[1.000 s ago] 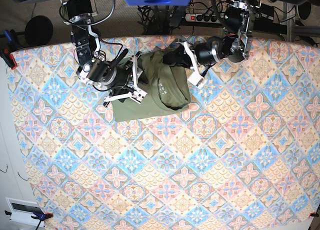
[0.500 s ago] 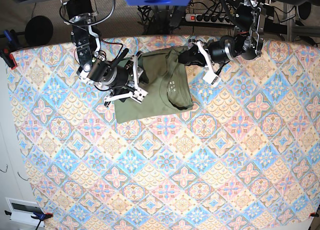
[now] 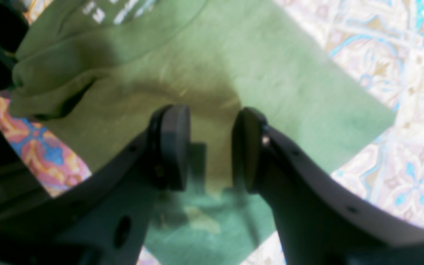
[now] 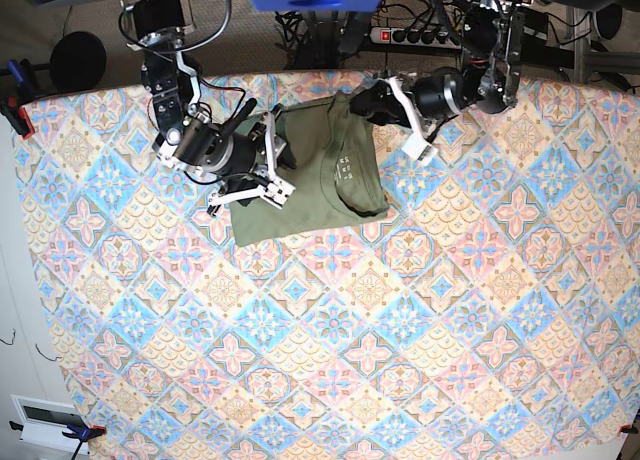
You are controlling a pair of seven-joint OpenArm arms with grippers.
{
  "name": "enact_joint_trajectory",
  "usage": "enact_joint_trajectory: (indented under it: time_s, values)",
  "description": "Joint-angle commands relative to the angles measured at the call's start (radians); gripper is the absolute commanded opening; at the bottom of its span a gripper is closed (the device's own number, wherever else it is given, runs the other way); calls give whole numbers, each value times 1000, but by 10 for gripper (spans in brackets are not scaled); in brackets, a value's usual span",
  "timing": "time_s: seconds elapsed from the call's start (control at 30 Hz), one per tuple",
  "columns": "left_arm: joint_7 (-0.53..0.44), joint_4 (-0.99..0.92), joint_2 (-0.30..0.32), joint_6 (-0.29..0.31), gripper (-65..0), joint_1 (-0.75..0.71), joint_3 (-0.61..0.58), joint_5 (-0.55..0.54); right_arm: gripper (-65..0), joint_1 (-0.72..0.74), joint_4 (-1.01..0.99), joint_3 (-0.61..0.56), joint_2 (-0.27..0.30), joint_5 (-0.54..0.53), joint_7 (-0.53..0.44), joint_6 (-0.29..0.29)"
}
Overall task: Layout the t-shirt on the table in an organized manner, then fold the t-shirt properly
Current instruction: 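Press and tuck the folded bundle edges with both grippers, then rotate the folded bundle with both grippers, collar label facing up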
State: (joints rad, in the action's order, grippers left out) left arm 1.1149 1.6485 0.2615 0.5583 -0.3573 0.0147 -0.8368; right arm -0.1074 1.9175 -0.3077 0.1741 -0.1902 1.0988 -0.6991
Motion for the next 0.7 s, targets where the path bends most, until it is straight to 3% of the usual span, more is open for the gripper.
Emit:
enact_joint_trajectory:
  time_s: [0.0,0.17,0.27,0.47,0.67]
  values:
    - [-9,26,14,4,-382,-10,35,-16,-426,15,21,6,3,-10,-18,1]
    - [-6,92,14,4,-407,-50,153,-101,-426,28,21,77,3,-9,-19,1]
    - [-6,147,14,6,-454,-73,161,-118,-441,81,17,107,3,-10,-19,1]
    - [-9,249,17,7,-650,-79,12,-114,-580,222,-31,115,3,-12,-21,1]
    - [-9,272,19,7,-650,-53,-97,-71,-602,286,-204,114,0,-7,-59,1]
